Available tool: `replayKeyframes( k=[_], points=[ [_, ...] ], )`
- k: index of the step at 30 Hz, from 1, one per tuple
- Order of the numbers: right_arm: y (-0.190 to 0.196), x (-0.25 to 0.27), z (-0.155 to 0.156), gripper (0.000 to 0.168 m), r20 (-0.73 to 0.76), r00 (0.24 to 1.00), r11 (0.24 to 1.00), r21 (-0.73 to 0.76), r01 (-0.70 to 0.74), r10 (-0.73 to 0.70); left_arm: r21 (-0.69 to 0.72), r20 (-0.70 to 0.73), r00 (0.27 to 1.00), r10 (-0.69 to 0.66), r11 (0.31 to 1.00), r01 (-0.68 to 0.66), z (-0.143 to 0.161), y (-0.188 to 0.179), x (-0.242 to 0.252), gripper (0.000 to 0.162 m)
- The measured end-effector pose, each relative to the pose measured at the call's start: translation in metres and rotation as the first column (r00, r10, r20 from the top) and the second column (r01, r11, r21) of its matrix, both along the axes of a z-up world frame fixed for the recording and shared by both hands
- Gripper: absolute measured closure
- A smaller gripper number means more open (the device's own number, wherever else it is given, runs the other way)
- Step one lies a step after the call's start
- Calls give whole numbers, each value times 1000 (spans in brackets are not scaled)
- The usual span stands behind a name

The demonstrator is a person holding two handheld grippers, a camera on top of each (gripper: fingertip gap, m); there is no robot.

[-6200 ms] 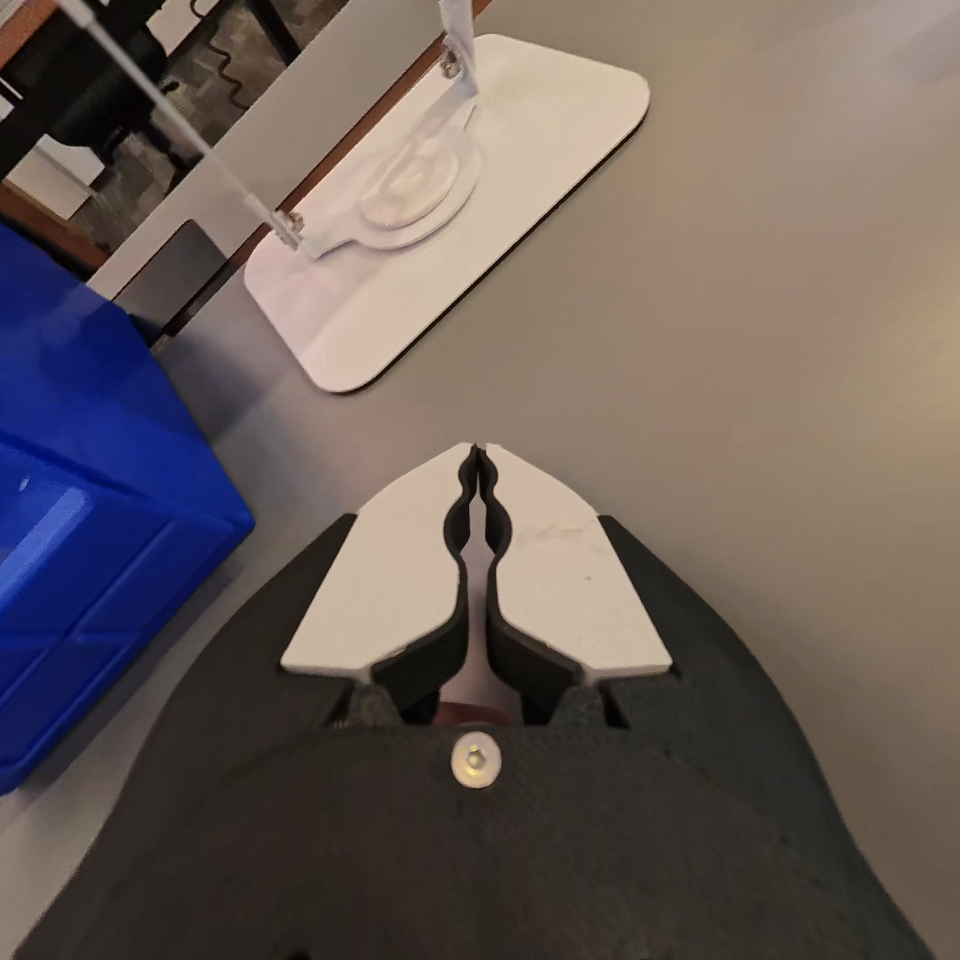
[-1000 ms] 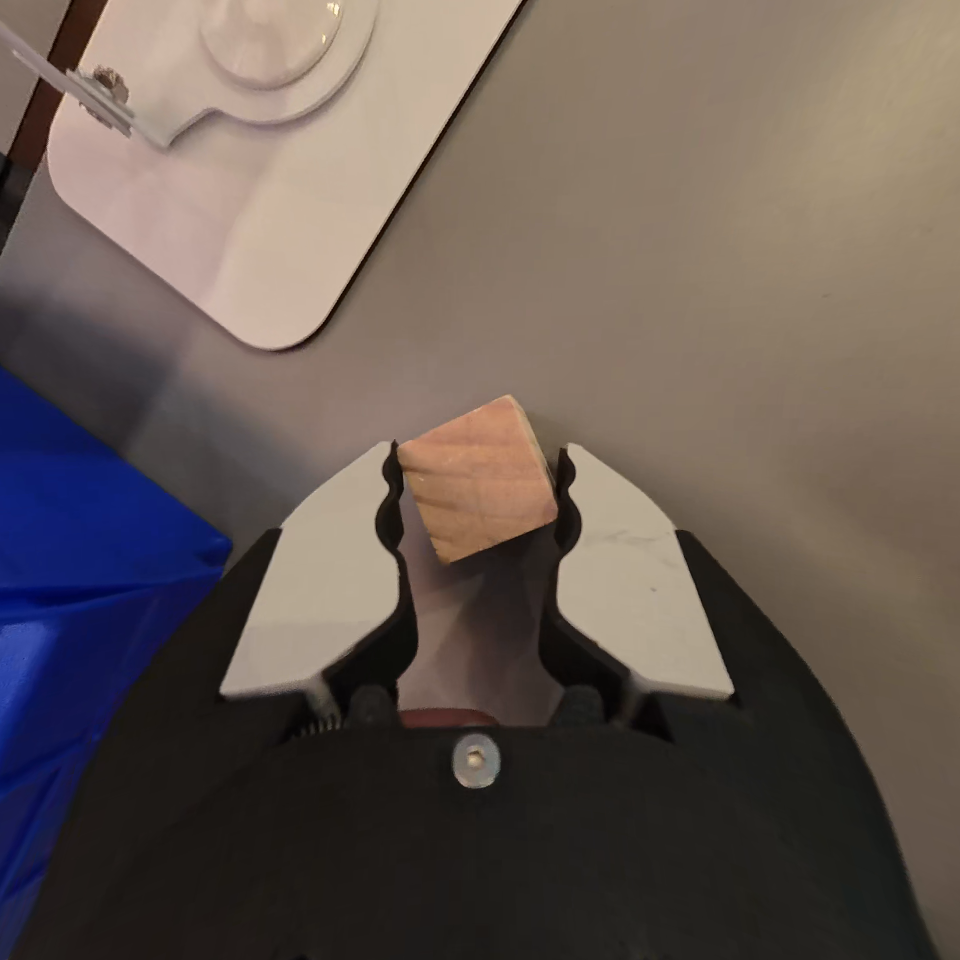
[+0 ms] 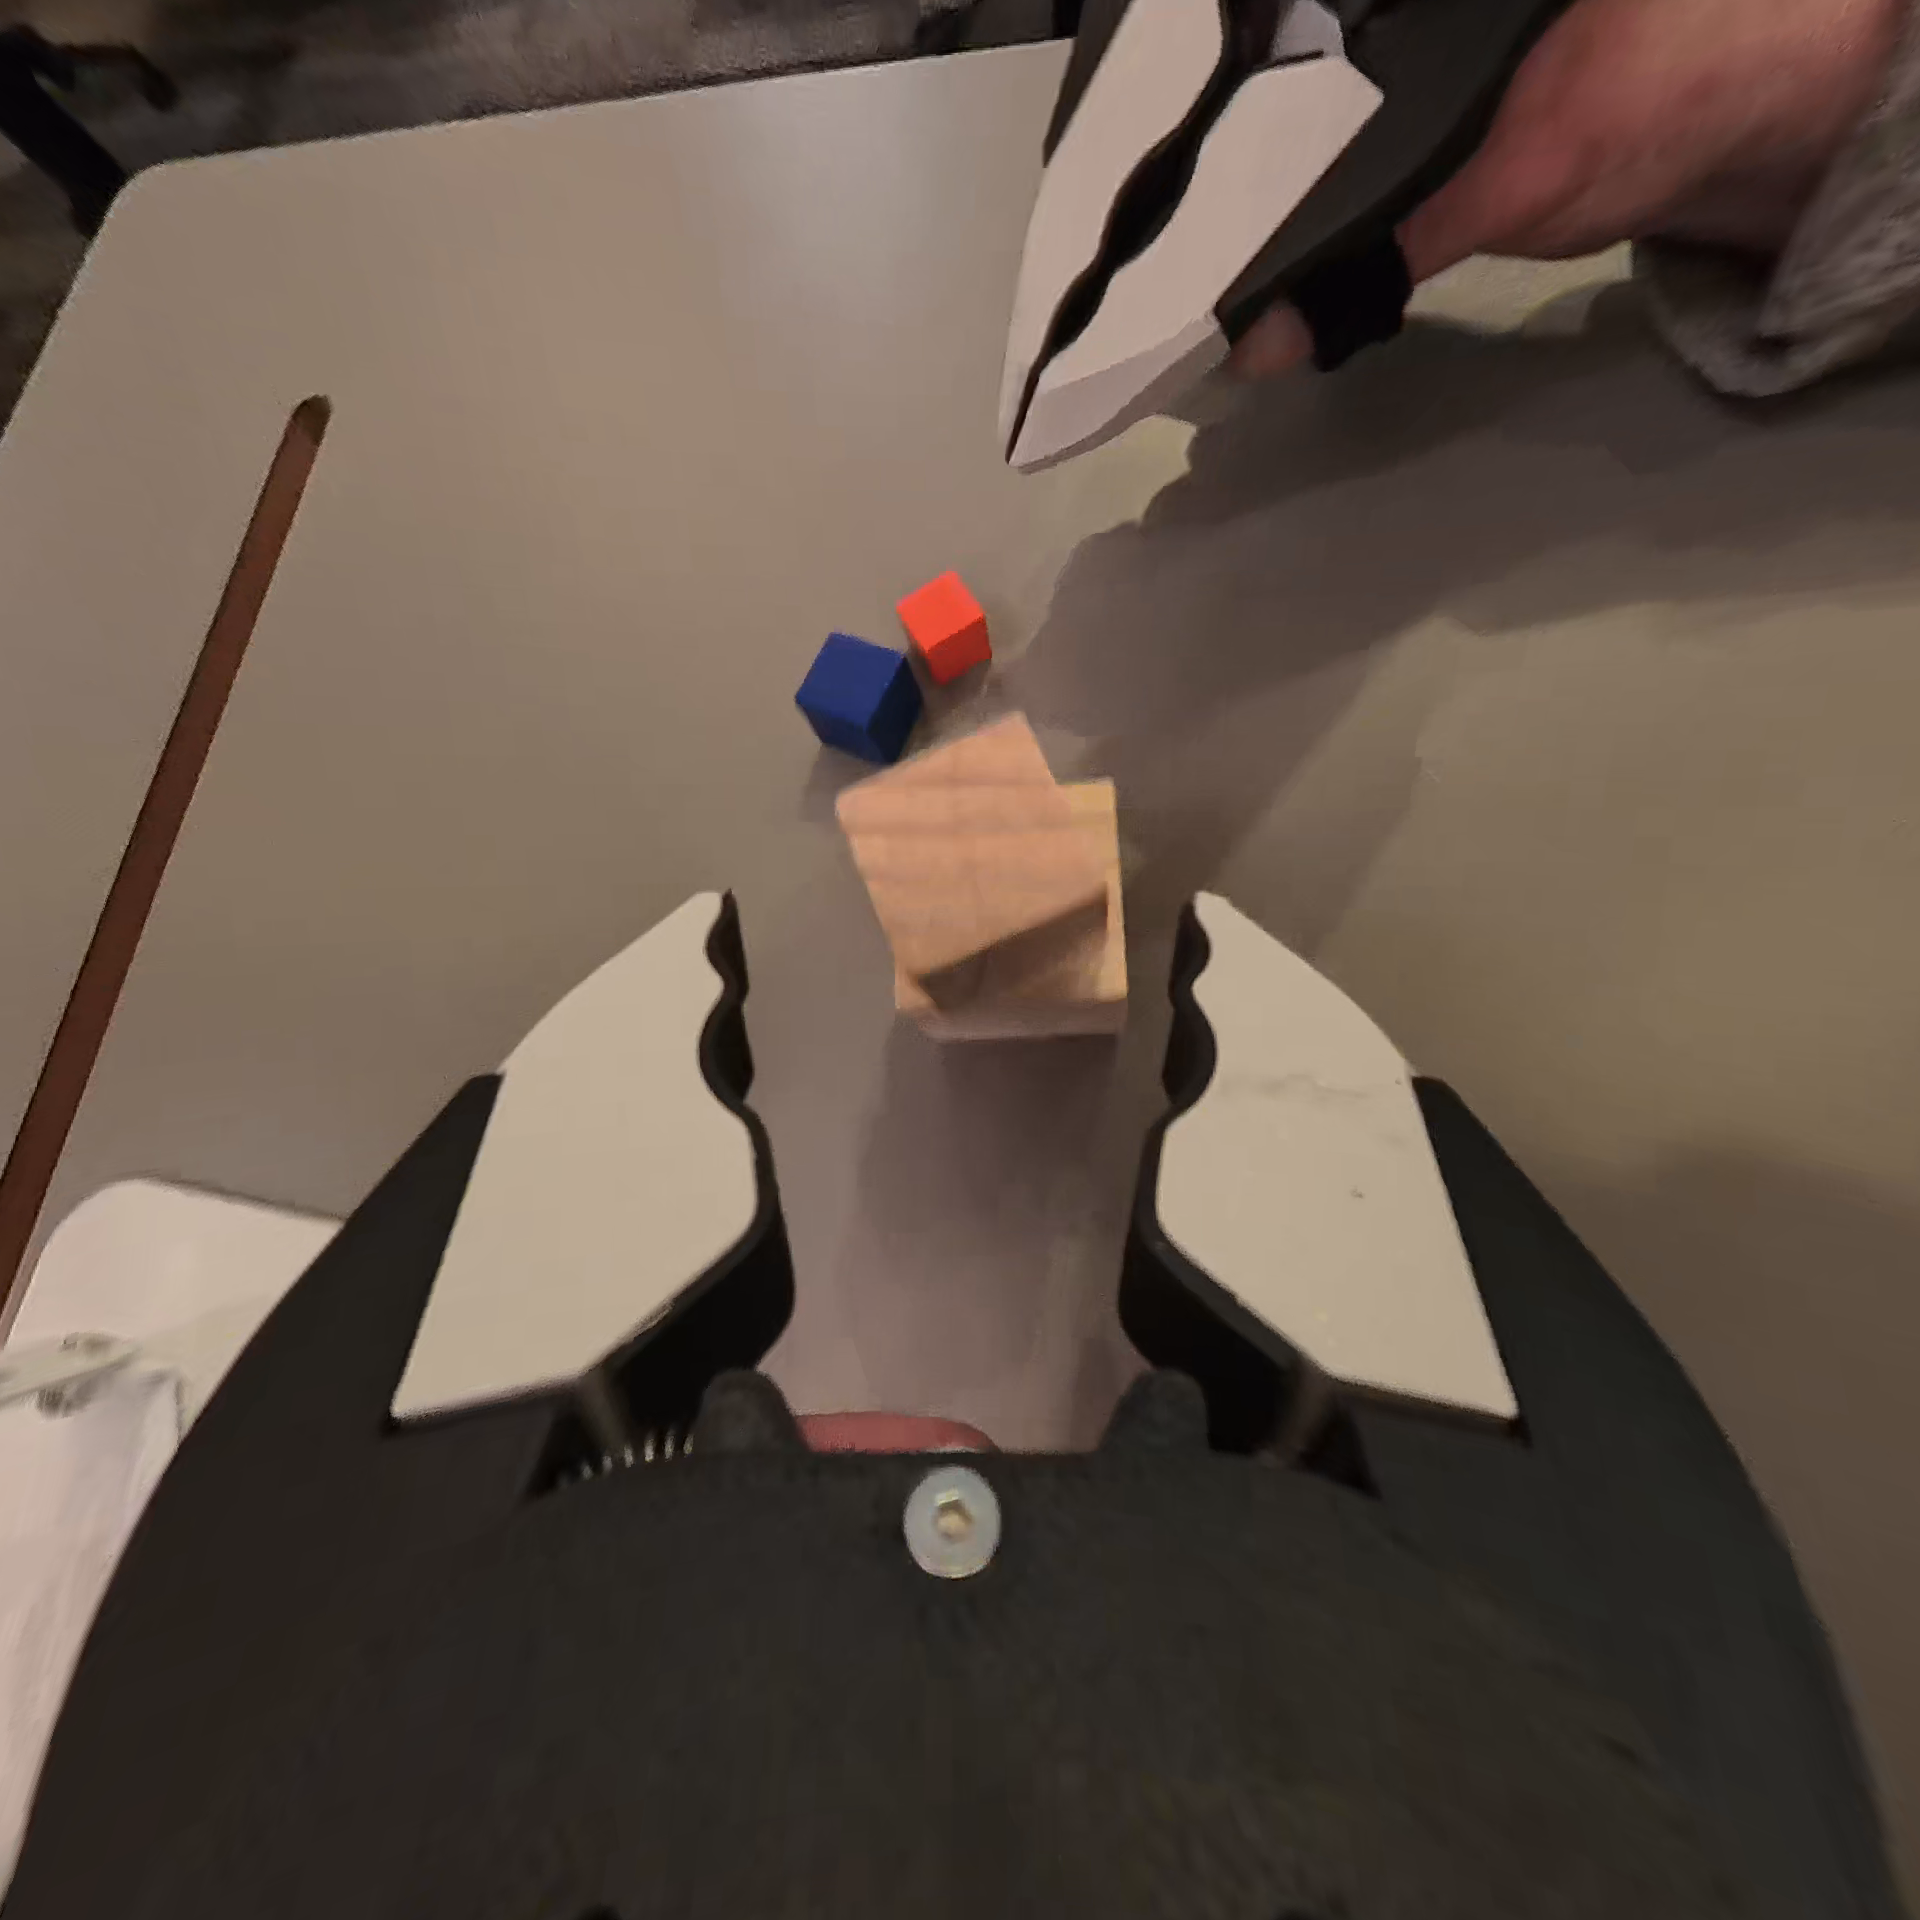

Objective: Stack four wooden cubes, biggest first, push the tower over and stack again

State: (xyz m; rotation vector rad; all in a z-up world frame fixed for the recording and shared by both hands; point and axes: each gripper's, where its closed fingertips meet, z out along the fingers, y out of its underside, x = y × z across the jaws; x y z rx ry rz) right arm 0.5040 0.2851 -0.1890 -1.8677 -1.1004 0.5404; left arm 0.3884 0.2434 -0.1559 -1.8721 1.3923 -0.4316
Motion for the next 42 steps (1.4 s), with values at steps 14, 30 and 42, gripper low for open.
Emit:
replayKeyframes(
  k=[14, 30, 42],
  points=[
    [38, -59, -31, 130, 238, 927, 955, -128, -267, 291, -117, -43, 990, 138, 983, -142, -81, -3, -57, 103],
    [-4, -92, 48, 131, 49, 906, 906, -64, -418, 421, -149, -29, 992, 122, 981, -125, -83, -4, -56, 105],
    [-25, -105, 60, 95, 100, 907, 910, -122, -397, 409, -152, -26, 992, 126, 980, -128, -83, -5, -57, 104]
  ],
)
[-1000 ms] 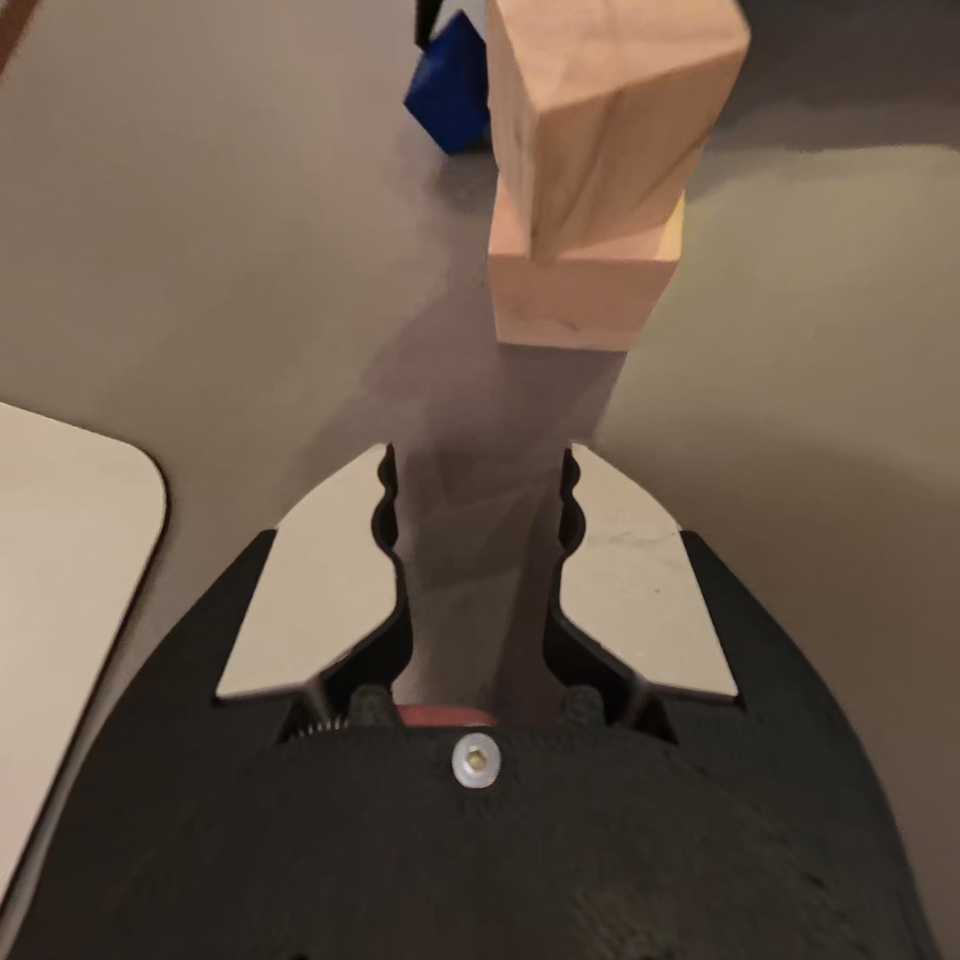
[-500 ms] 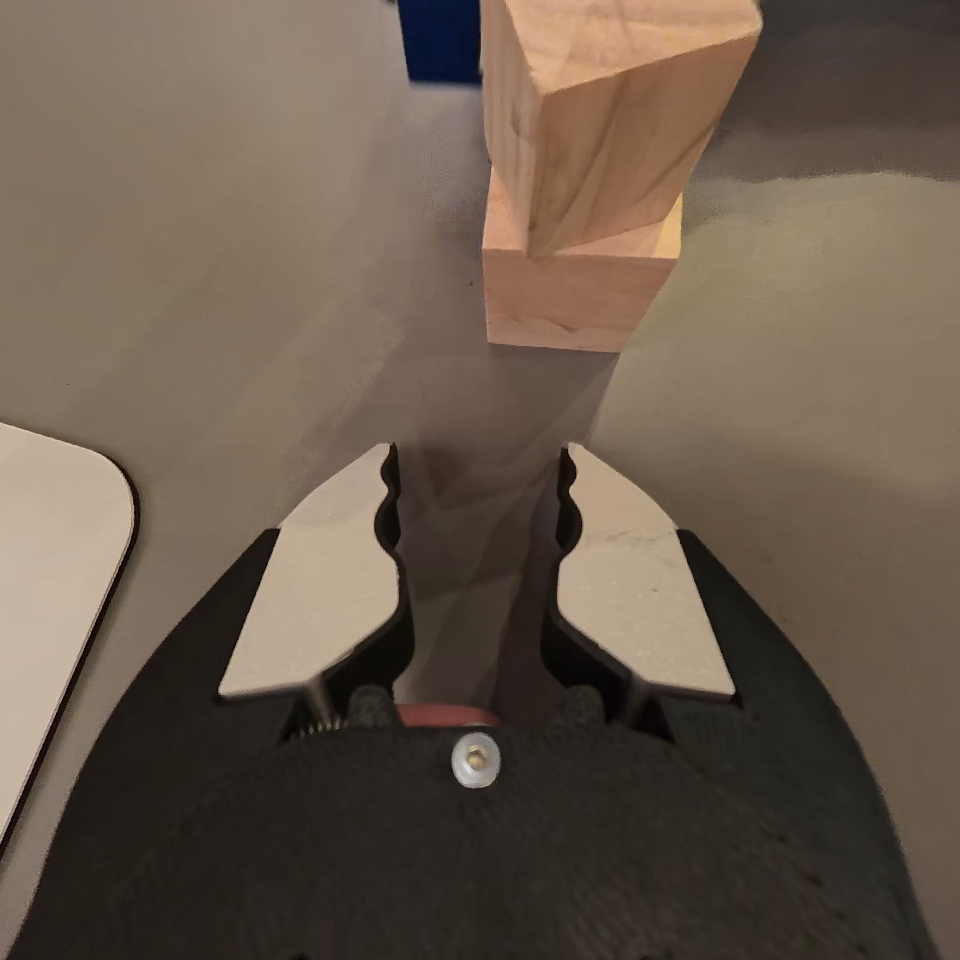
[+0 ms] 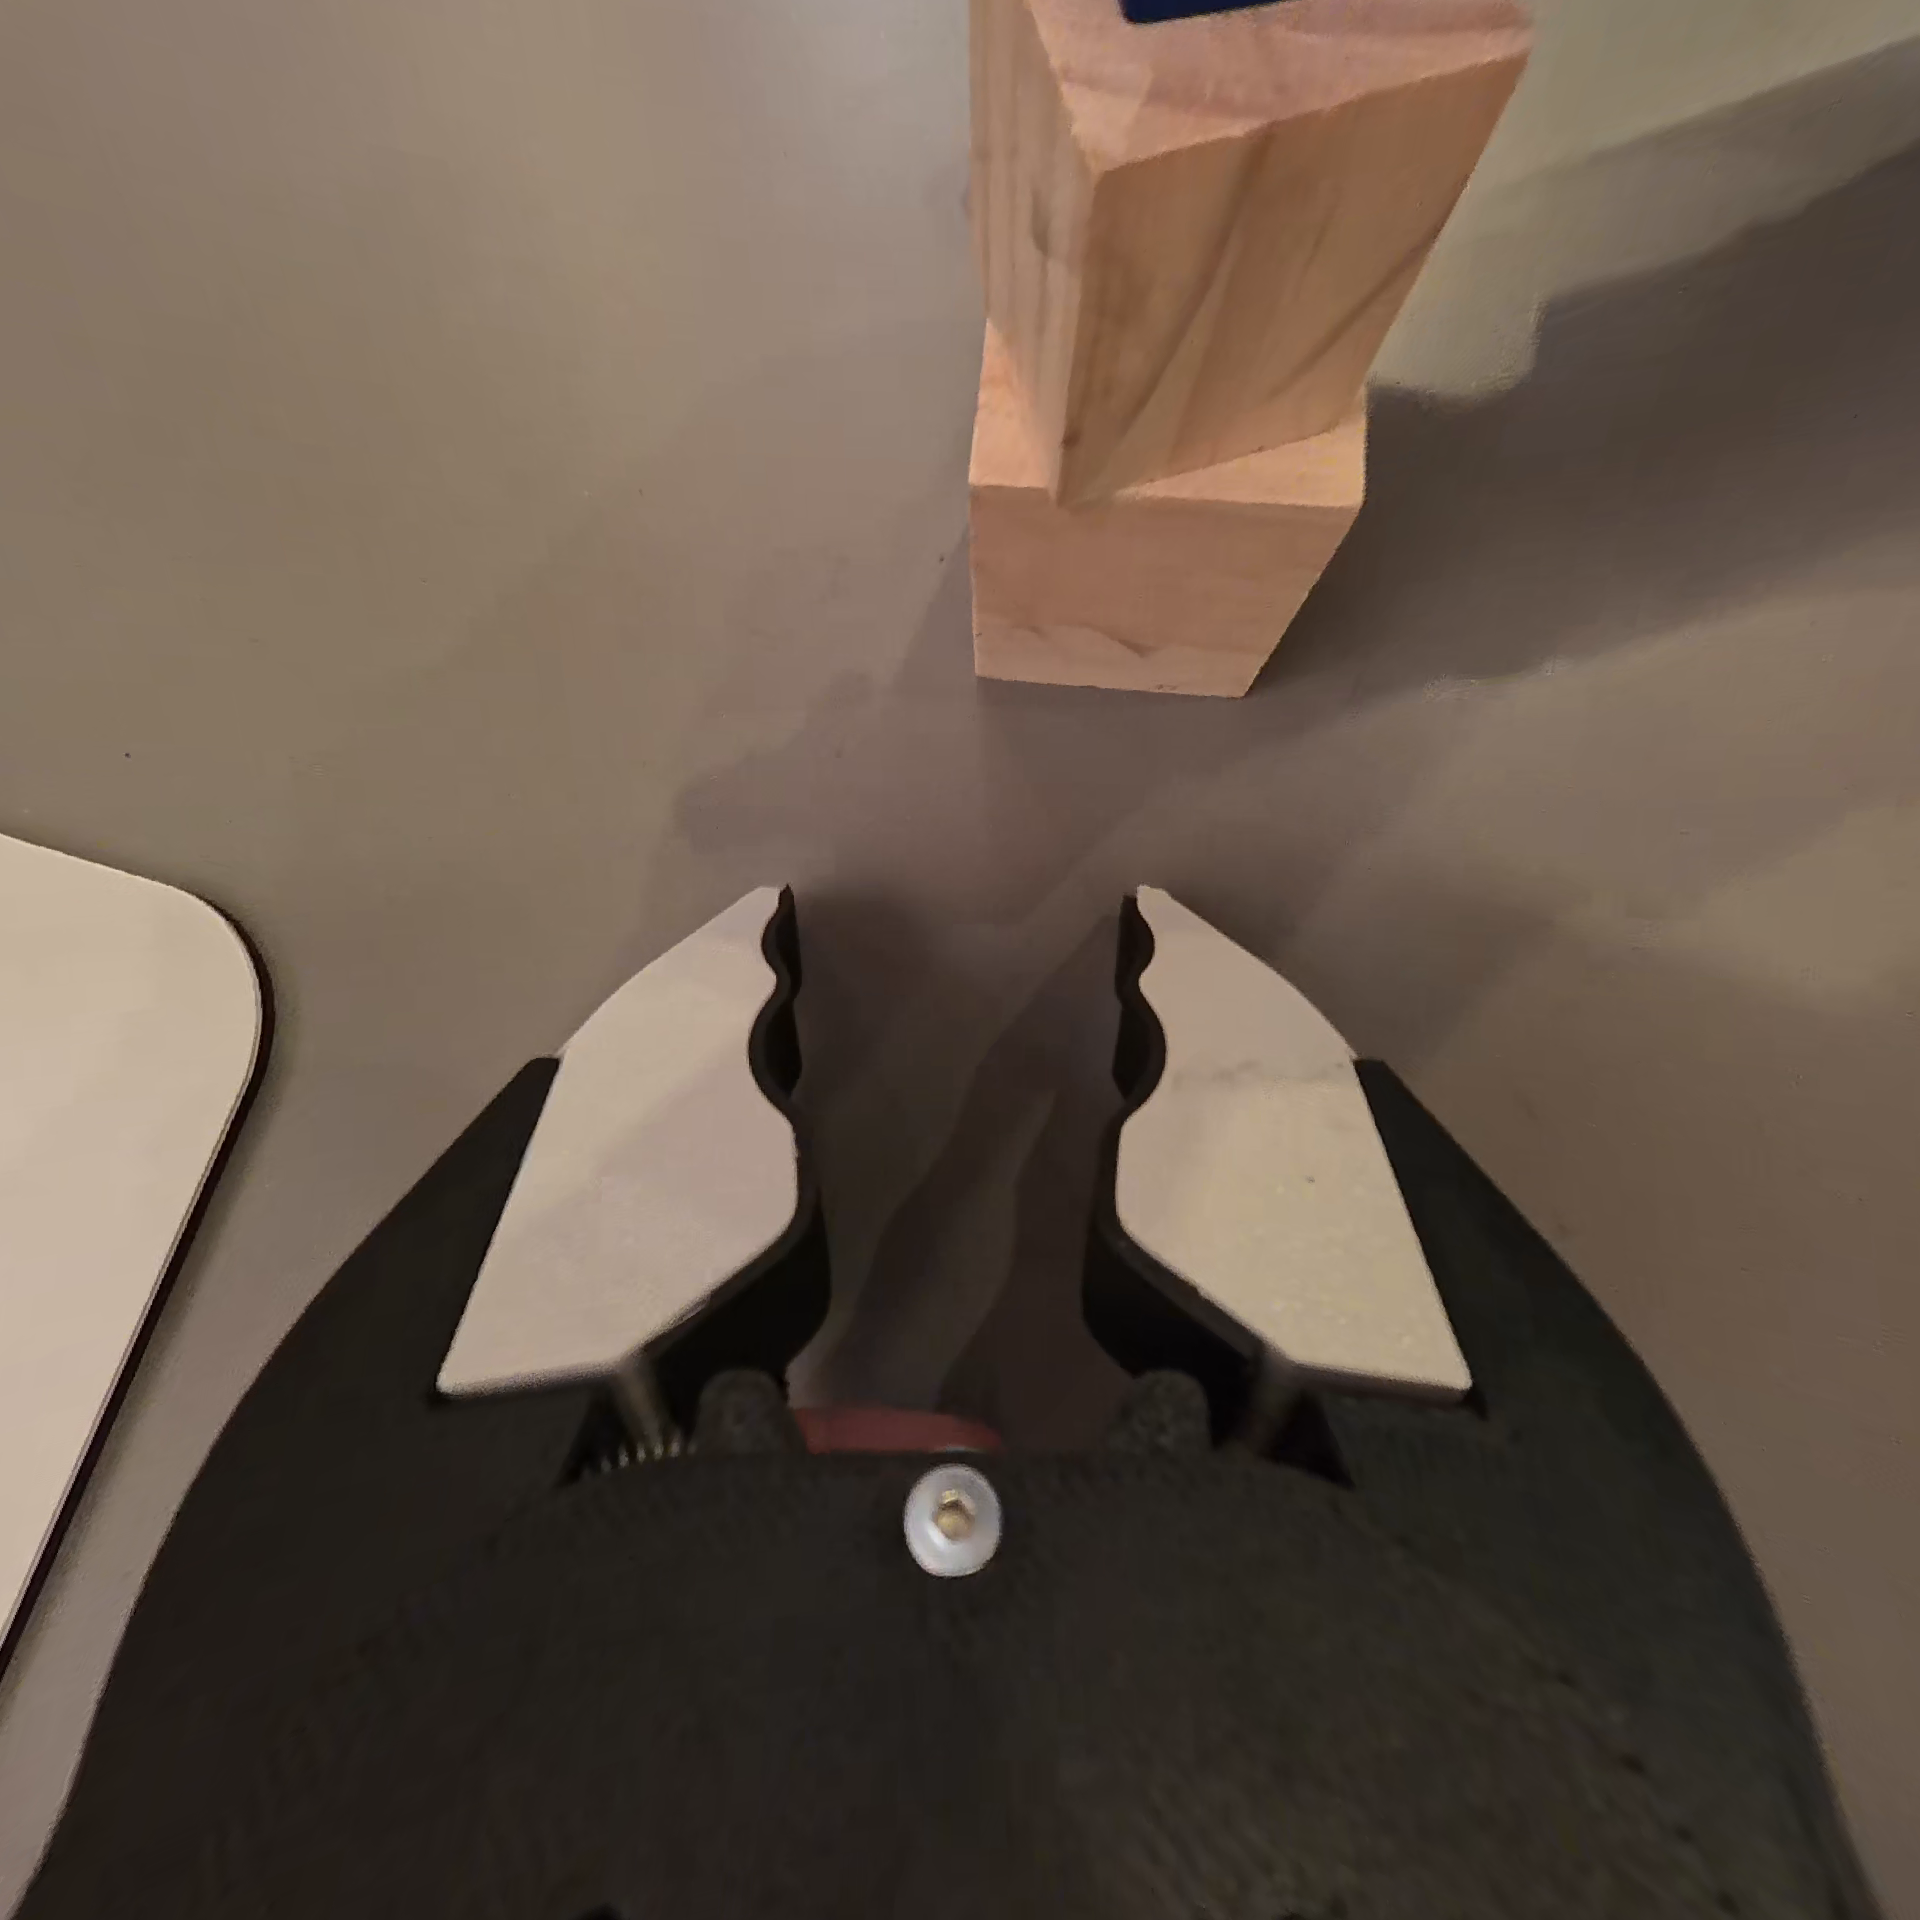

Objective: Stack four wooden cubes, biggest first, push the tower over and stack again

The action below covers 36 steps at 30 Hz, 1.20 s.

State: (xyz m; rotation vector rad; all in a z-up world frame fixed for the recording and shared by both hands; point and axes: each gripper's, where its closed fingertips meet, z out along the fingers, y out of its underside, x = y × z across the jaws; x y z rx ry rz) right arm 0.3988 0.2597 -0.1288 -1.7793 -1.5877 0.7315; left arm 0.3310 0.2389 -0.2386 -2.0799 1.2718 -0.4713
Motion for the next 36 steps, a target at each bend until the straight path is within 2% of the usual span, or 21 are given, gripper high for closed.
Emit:
replayKeyframes(
  k=[2, 3, 6, 8, 12, 15, 20, 22, 25, 30, 36],
  points=[
    [11, 24, 4, 102, -41, 997, 998, 16, 63, -62, 6, -2, 1000, 5, 1000, -5, 0, -1, -2, 104],
    [20, 40, -5, 105, -23, 994, 994, 13, 110, -110, 5, -2, 1000, 8, 1000, -8, 0, -3, -4, 104],
    [40, 76, -56, 105, 82, 970, 972, -33, 231, -228, -1, 7, 1000, 18, 1000, -18, 1, -6, -10, 104],
    [44, 87, -85, 109, 156, 955, 965, -39, 261, -252, -3, 5, 1000, 24, 1000, -24, 0, -8, -13, 104],
    [39, 78, -105, 130, 192, 957, 972, -50, 230, -216, 2, -1, 1000, 31, 1000, -31, 0, -11, -17, 104],
    [36, 69, -81, 147, 135, 970, 977, -28, 210, -204, 4, 0, 999, 38, 999, -38, 0, -16, -22, 104],
    [12, 34, 2, 147, -64, 992, 994, -18, 108, -109, 10, 9, 999, 49, 999, -50, 1, -22, -30, 105],
    [1, 22, 19, 147, -62, 996, 998, -3, 60, -60, 11, 9, 999, 52, 999, -52, 1, -23, -32, 105],
    [-8, 7, 25, 147, -42, 999, 1000, -17, 12, -13, 11, 11, 999, 52, 999, -52, 1, -24, -33, 105],
    [-9, -3, 10, 146, 36, 999, 1000, -23, 11, -10, 10, 4, 999, 47, 999, -47, 0, -25, -32, 104],
    [-6, 9, 26, 121, -64, 996, 998, -18, 68, -69, 16, 14, 998, 56, 998, -56, 2, -24, -33, 105]
  ],
)
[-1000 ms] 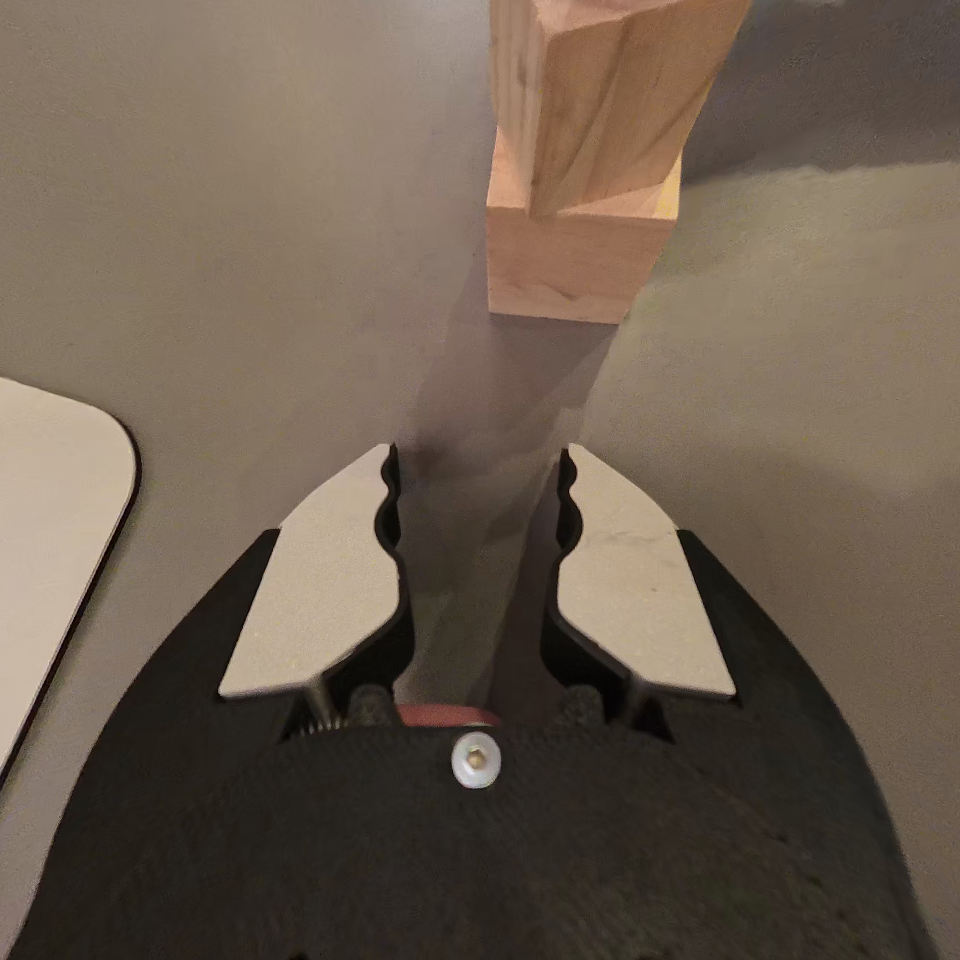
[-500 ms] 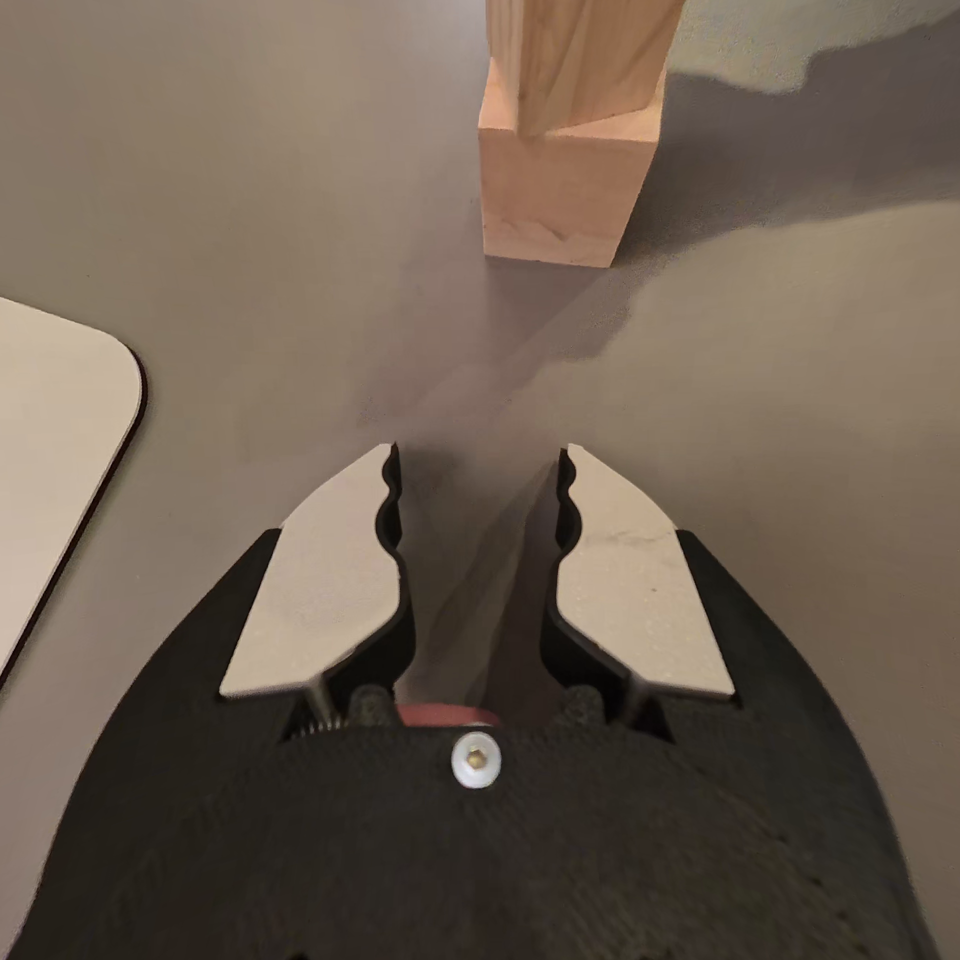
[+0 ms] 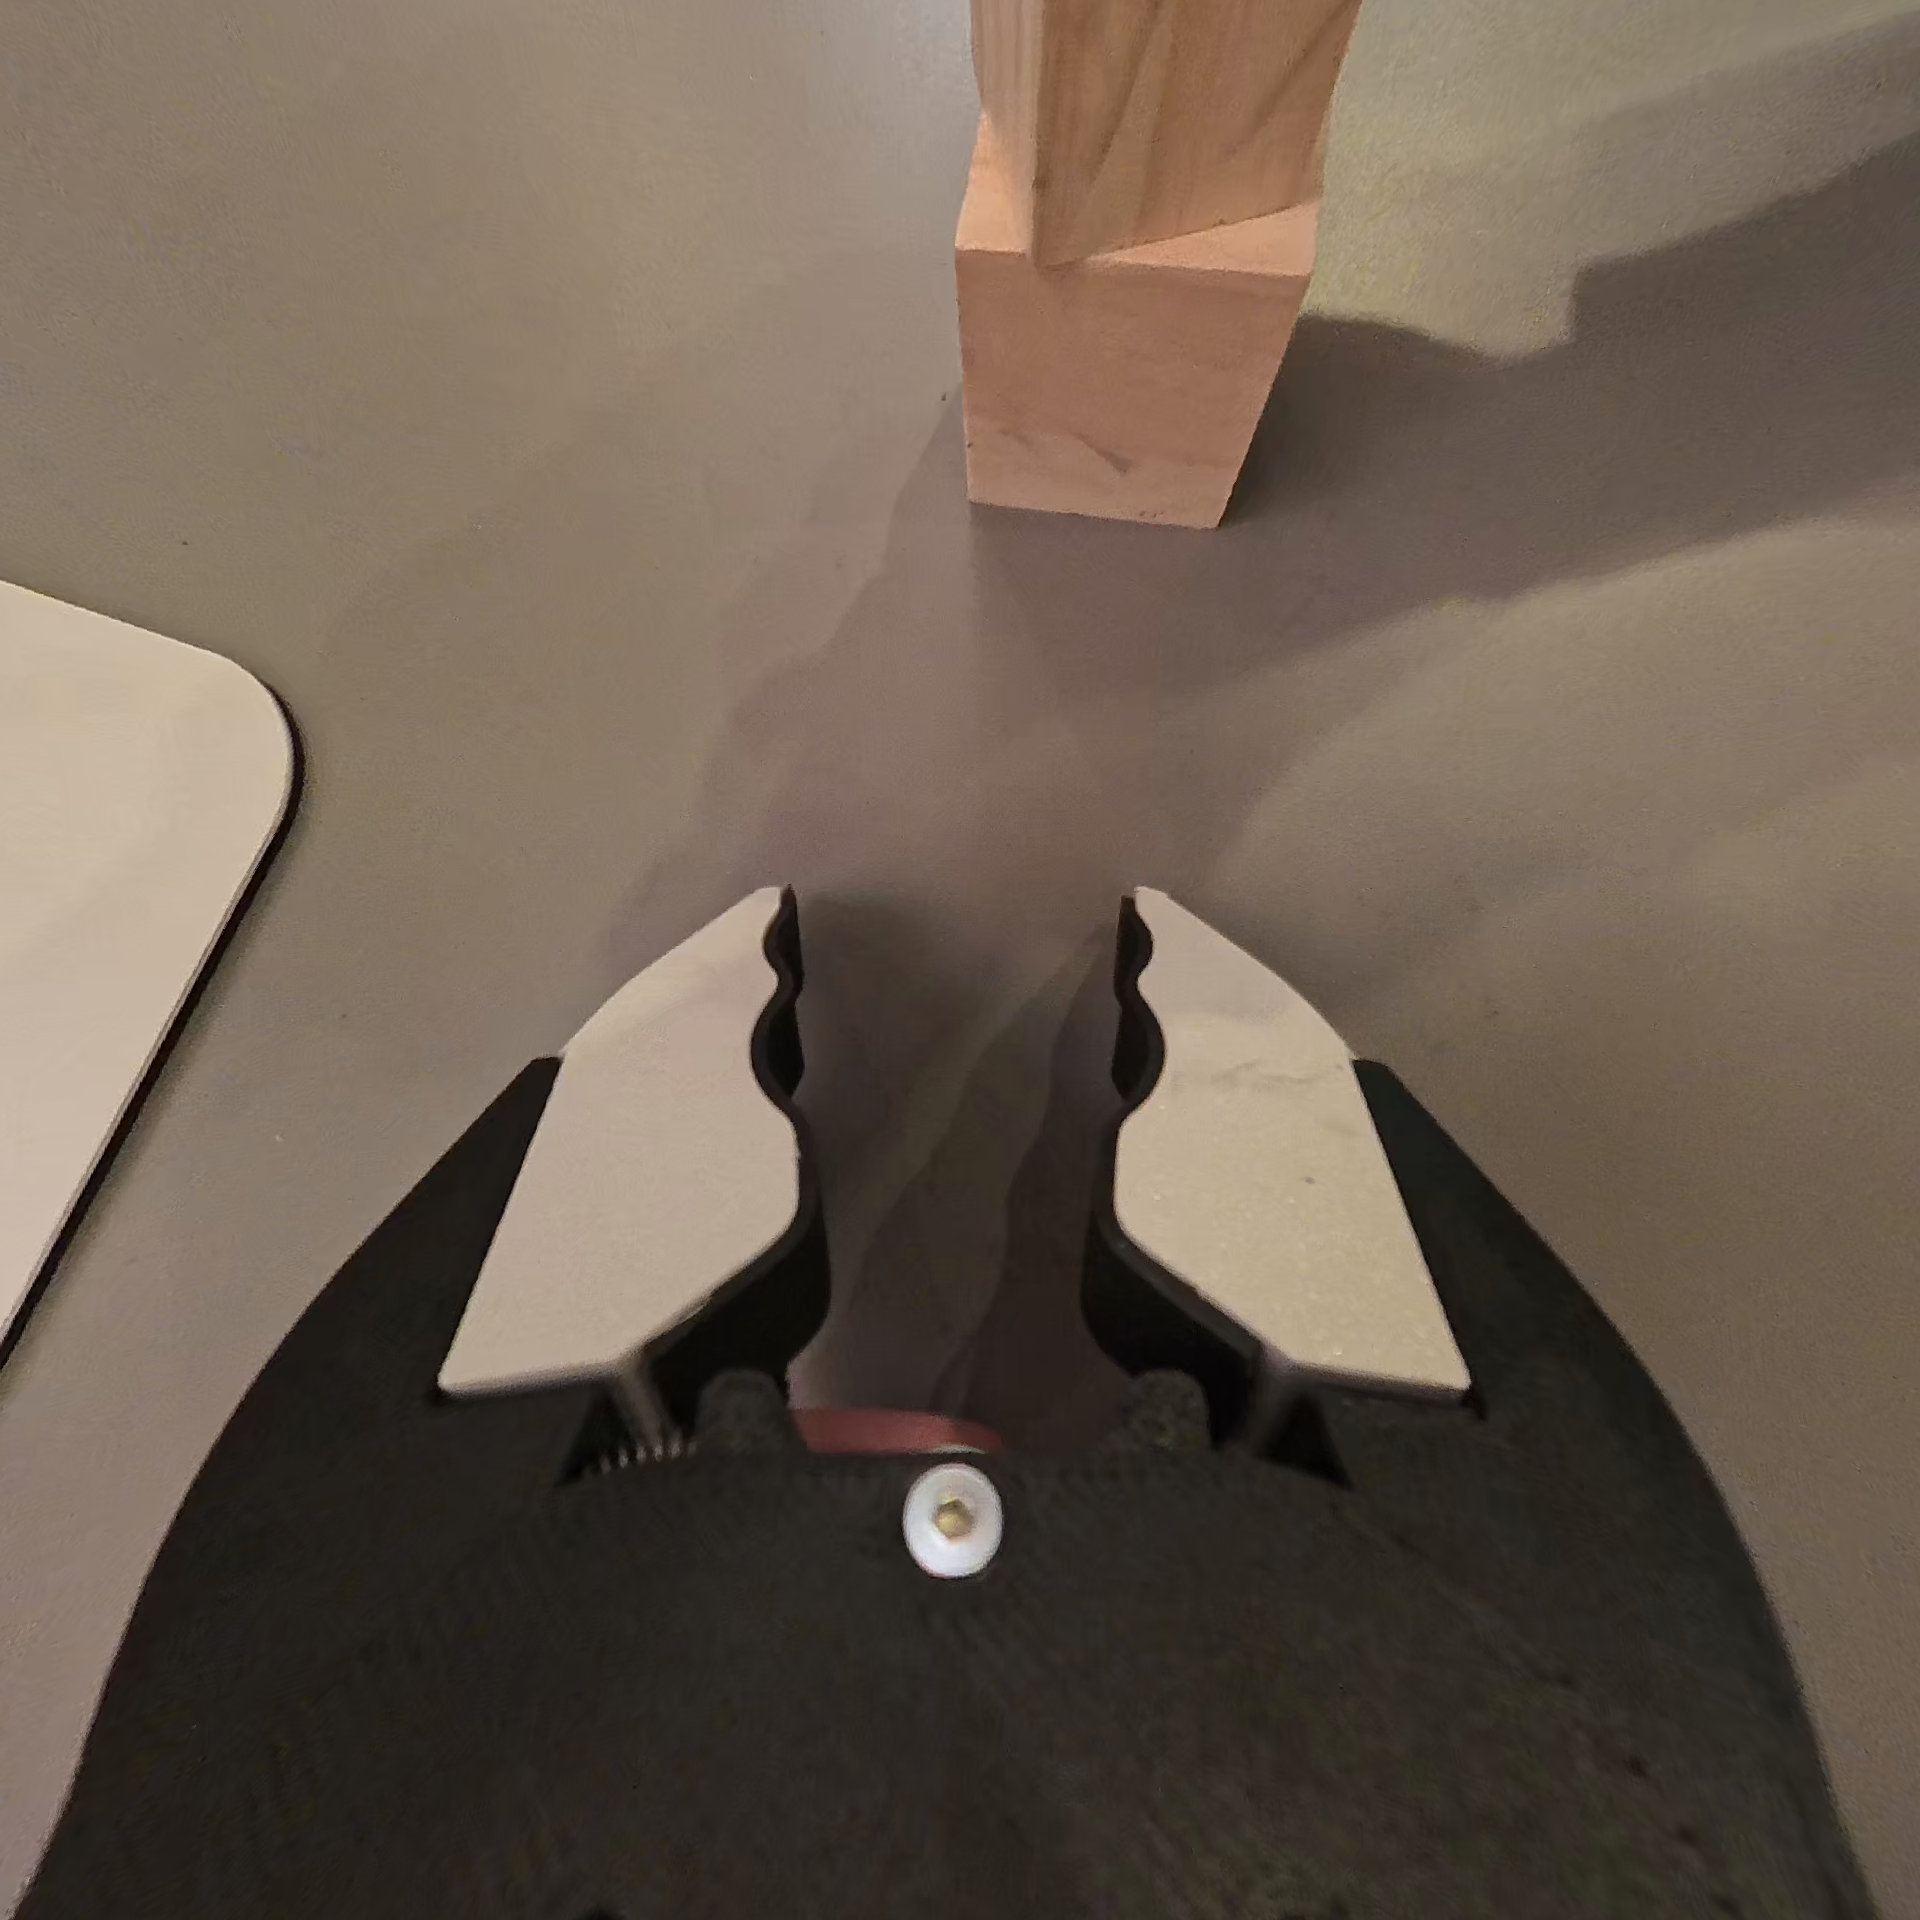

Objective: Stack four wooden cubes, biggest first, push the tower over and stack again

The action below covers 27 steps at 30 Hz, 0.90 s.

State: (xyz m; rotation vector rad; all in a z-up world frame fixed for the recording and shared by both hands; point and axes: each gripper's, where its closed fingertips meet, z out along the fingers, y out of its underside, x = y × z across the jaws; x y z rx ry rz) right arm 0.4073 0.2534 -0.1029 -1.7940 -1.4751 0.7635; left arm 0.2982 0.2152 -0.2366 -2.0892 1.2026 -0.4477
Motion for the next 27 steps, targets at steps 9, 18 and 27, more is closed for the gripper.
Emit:
replayKeyframes(
  k=[9, 18, 27],
  points=[
    [40, 83, -32, 168, -73, 942, 941, 60, 332, -328, 112, 19, 995, 100, 989, -102, 10, 2, -44, 162],
    [74, 169, -101, 168, 96, 771, 761, 278, 586, -629, 231, 49, 928, 368, 900, -369, 24, 1, -143, 162],
    [73, 187, -122, 168, 140, 718, 726, 250, 641, -682, 298, 112, 810, 576, 758, -580, 37, -25, -251, 162]
  ],
)
